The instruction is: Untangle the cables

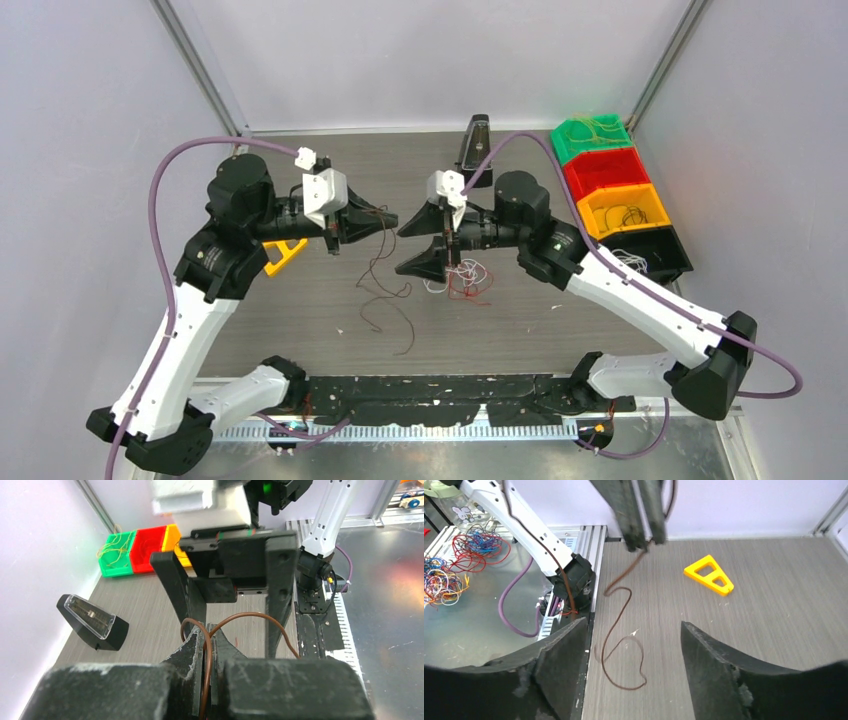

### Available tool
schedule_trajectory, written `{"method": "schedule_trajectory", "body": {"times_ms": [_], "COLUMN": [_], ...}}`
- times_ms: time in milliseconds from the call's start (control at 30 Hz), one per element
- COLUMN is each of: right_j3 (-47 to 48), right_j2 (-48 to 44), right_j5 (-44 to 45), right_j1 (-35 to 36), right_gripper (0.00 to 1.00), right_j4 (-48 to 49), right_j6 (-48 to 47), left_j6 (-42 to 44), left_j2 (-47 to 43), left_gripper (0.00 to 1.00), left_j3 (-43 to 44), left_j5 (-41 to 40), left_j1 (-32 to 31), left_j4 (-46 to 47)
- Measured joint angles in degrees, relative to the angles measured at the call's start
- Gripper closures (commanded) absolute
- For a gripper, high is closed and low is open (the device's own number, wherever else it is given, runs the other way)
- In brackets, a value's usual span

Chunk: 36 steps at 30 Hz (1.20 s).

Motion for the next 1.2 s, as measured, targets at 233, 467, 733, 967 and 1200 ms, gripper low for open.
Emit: {"method": "schedule_trajectory", "body": {"times_ms": [233, 467, 733, 967, 1200], "right_j3": [0.1, 4.1, 5.2, 5.3, 5.5], "right_j2": [-2.8, 0.8, 6.1, 6.1, 7.6], "right_j5": [-3.7, -6.4, -9.8, -10.6, -8.0], "right_j1": [-0.1, 0.0, 0.0, 1.6, 1.9], "right_gripper": [0.05, 0.05, 0.05, 0.02, 0.74], "right_j4": [2.3, 5.1, 9.2, 11.2, 10.0], "right_j6": [1.5, 6.9, 15.2, 17.3, 15.7], "left_j6": [-2.0, -3.9, -6.5, -10.8, -14.2], "left_j2": [0.1, 1.2, 3.9, 6.1, 6.5], "left_gripper": [1.00, 1.00, 1.00, 1.00, 1.00], "left_j3": [0.0, -0.2, -0.2, -0.5, -0.5], "left_j5": [0.0, 0.1, -4.2, -9.6, -12.2], "left_j1": [0.0, 0.0, 1.3, 3.0, 3.5], "left_j4": [2.0, 5.0, 8.7, 12.5, 14.3]}}
